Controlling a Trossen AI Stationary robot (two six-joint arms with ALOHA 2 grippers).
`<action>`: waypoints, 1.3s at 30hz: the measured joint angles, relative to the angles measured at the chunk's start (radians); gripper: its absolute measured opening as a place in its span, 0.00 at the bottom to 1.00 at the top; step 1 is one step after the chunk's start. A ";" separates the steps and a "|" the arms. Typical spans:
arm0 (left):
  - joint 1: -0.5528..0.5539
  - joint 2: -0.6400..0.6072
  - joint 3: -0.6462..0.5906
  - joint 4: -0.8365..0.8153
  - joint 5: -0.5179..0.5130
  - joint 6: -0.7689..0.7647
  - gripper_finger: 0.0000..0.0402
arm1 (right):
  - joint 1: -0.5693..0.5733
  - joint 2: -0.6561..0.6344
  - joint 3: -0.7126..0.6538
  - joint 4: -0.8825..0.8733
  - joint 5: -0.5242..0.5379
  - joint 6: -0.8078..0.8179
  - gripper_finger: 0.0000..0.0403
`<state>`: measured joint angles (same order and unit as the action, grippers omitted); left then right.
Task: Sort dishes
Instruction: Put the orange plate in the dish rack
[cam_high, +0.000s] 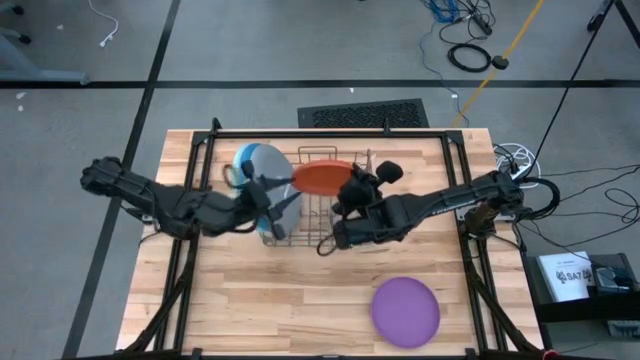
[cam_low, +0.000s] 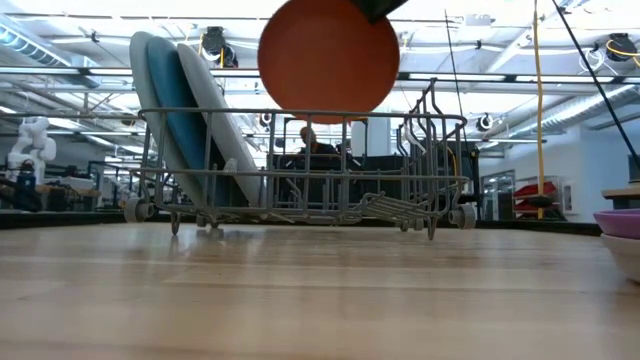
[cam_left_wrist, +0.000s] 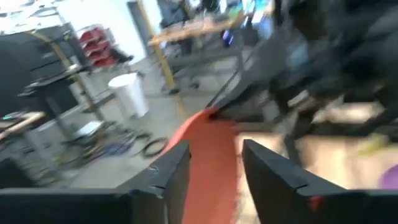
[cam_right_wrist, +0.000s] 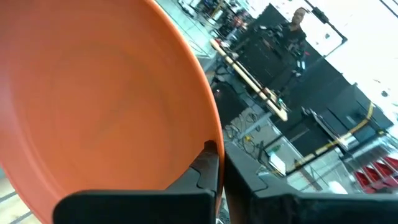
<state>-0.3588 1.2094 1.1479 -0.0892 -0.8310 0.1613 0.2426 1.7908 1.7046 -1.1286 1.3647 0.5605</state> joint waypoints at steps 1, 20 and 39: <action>0.013 0.008 0.010 -0.035 0.001 0.001 0.40 | 0.009 -0.001 0.000 0.000 0.000 0.002 0.01; 0.166 0.211 0.229 -0.396 0.021 -0.068 0.49 | 0.057 -0.002 0.002 0.010 0.031 0.005 0.01; 0.149 0.241 0.324 -0.553 0.001 -0.040 0.42 | 0.061 -0.002 0.002 0.027 0.002 -0.017 0.01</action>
<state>-0.2100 1.4500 1.4715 -0.6425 -0.8304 0.1211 0.3035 1.7885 1.7061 -1.1014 1.3671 0.5436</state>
